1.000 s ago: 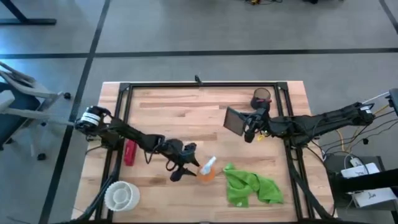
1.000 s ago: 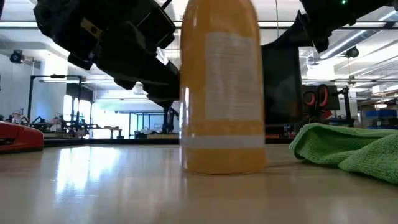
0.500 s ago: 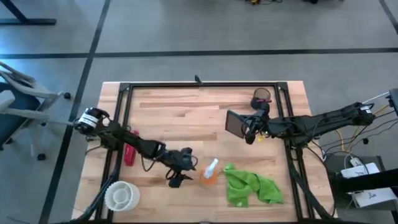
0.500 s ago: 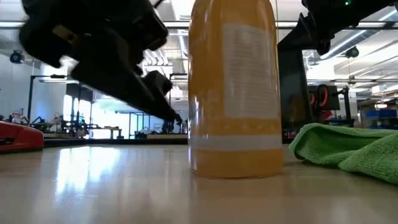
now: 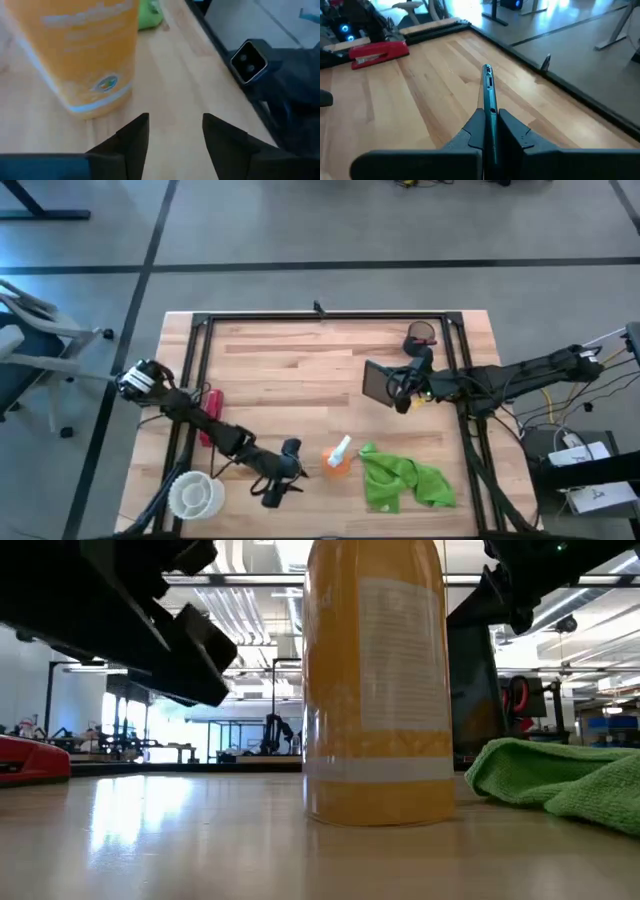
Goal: Apply microfiber cloth
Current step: Spray the front screen of the blue cellphone with the yellow spray bottle
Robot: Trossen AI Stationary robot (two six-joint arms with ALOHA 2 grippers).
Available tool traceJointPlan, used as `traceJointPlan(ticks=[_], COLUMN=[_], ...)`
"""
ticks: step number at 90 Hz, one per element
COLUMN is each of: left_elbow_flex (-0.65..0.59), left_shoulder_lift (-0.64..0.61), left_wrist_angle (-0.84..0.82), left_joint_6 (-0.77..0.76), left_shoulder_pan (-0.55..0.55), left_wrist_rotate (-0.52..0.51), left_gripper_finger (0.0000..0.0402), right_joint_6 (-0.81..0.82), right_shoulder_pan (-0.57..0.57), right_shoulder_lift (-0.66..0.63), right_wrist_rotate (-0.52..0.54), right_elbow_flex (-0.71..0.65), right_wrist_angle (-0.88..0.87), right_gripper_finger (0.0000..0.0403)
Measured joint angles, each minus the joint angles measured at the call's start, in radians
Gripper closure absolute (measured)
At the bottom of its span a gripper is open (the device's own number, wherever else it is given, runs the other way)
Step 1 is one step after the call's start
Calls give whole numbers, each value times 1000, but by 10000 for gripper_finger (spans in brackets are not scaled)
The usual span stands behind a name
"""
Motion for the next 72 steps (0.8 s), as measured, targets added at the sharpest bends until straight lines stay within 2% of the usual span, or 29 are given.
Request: traceJointPlan(ticks=[22, 38, 49, 64, 72], left_elbow_flex=[5, 121, 194, 216, 216], left_shoulder_lift=[147, 257, 314, 343, 354], left_wrist_angle=[278, 278, 254, 296, 345], left_joint_6=[4, 54, 98, 123, 133], left_shoulder_pan=[-19, -22, -22, -11, 5], left_wrist_rotate=[0, -29, -88, -211, -228], left_gripper_finger=[251, 258, 264, 272, 274], right_joint_6=[-2, -1, -1, 15, 32], right_shoulder_pan=[0, 0, 0, 0, 0], right_shoulder_lift=[0, 0, 1, 2, 8], right_wrist_rotate=[-14, -14, -14, -14, -15], right_elbow_flex=[0, 0, 0, 0, 0], right_wrist_angle=[-18, -21, -21, -20, -19], right_gripper_finger=[394, 394, 394, 394, 394])
